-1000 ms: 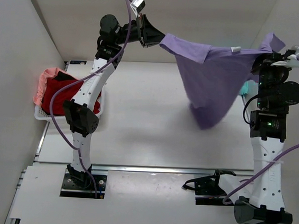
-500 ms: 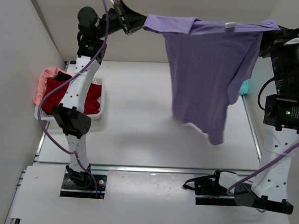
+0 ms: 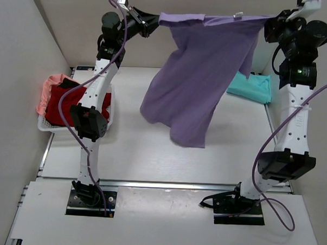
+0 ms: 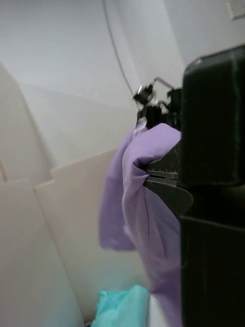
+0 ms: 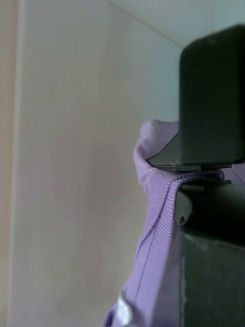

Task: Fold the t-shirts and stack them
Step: Move the tshirt to the center of the board

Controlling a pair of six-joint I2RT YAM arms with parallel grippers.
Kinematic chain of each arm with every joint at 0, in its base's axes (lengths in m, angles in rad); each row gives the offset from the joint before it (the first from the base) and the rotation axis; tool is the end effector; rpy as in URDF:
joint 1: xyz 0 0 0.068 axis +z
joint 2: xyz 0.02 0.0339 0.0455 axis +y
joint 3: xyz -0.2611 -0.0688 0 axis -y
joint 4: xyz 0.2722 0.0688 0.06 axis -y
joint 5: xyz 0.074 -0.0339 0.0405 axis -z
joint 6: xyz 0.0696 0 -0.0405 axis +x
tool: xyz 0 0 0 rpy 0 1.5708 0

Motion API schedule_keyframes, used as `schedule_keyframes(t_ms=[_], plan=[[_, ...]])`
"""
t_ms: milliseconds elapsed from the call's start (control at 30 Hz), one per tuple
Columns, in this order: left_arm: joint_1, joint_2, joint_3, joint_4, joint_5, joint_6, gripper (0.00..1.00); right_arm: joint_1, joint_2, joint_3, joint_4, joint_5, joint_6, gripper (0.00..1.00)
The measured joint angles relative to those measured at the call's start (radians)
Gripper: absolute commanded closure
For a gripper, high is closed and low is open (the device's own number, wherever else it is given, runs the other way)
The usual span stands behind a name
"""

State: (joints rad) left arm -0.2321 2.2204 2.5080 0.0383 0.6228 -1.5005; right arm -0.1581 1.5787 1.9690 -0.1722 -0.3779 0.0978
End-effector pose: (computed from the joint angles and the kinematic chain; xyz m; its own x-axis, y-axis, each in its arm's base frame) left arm 0.5216 -0.1650 0.4980 -0.7010 -0.6669 -0.2528 0.3617 -0.0269 -0.9319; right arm 0.3856 -0.0355 0.5637 0.1922 0.0613 -0.9794 -0.2293 0.9732 0.0159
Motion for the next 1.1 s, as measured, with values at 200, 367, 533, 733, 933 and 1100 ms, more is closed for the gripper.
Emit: schedule_keyframes(t_ms=[200,367,533,733,933,1100], plan=[[-0.012,-0.008,-0.042,0.014,-0.021,0.050,1.00,-0.014,0.024,0.164,-0.015,-0.016,-0.011,1.00],[-0.025,-0.088,-0.036,0.053,-0.009,0.114,1.00,-0.029,-0.084,0.161,-0.015,-0.021,-0.039,1.00],[-0.020,-0.253,-0.193,0.013,0.009,0.205,1.00,0.046,-0.285,-0.020,-0.027,0.007,-0.085,1.00],[0.028,-0.364,-0.547,-0.084,-0.015,0.280,0.35,0.406,-0.540,-0.474,-0.113,0.079,-0.010,1.00],[0.163,-0.090,-0.545,-0.217,-0.024,0.275,0.09,0.838,-0.513,-0.885,-0.143,0.097,0.089,1.00],[0.218,-0.024,-0.458,-0.324,-0.017,0.292,0.17,0.948,-0.272,-0.899,-0.129,-0.002,0.108,0.56]])
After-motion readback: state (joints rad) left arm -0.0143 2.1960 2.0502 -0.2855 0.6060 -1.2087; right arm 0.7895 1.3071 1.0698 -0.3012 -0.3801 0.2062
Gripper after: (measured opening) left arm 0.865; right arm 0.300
